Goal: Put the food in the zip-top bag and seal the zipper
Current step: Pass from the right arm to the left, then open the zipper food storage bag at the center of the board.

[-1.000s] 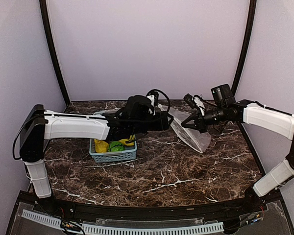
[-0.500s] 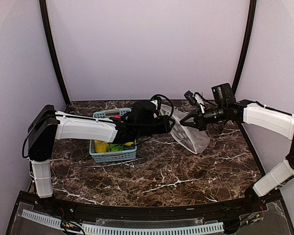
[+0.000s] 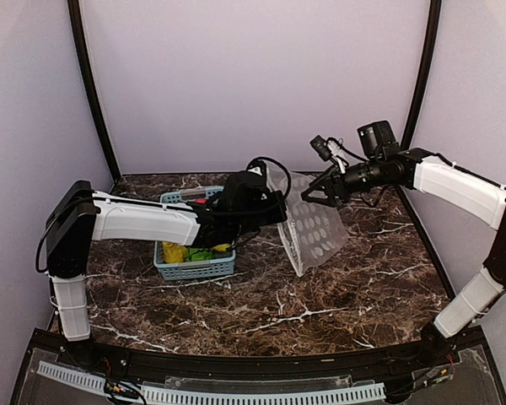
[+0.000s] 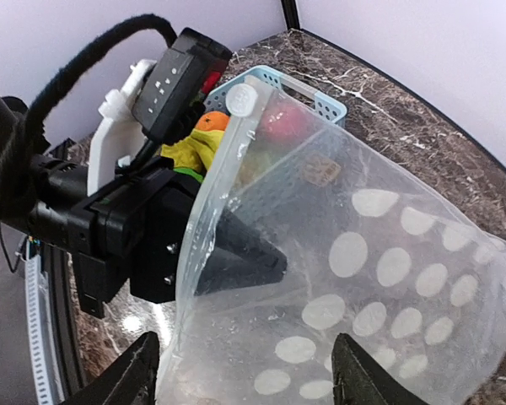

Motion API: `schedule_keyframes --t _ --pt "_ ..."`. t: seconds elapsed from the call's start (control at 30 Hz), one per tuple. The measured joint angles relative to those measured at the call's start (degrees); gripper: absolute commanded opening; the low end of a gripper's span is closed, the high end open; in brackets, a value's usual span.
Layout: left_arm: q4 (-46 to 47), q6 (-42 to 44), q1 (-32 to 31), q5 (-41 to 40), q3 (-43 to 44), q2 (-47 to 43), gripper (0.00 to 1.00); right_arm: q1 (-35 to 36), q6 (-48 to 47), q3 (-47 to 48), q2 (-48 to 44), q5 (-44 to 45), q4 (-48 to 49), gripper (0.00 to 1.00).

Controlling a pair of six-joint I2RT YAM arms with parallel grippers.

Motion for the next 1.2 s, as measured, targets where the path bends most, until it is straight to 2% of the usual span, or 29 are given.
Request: schedule_keyframes --t 0.23,0.43,0.67,0.83,0.97,1.17,1.2 --pt "2.8 -3.9 0.0 -6.9 -1.7 -3.9 0.01 7.1 -2.1 3.7 0.3 10.6 -3.4 0.75" --pt "7.6 -6.5 -0.1 -9.4 -1.9 -4.8 0.01 11.1 -4.0 2.6 0.3 19.3 -4.0 0.69" --pt "7.7 -8.9 -0.4 -10.4 -1.8 -4.8 0.01 12.5 -5.5 2.8 0.3 33.1 -2.4 0.60" --pt "7.6 -9.3 -0.8 -10.6 -1.7 -4.8 0.01 12.6 -5.7 3.1 0.3 37.5 -1.1 0.55" --pt "6.4 -10.0 -0.9 -10.5 -1.3 -4.8 0.01 12.7 -5.9 3.3 0.3 40.3 -0.6 0.61" --pt "5.0 -11.6 -0.9 -10.1 0.7 -4.0 0.01 15.3 -7.7 5.3 0.4 44.2 0.0 0.82" --pt "4.7 -11.8 -0.9 -10.2 1.0 -3.9 0.01 16.4 -8.1 5.6 0.4 44.7 0.0 0.83"
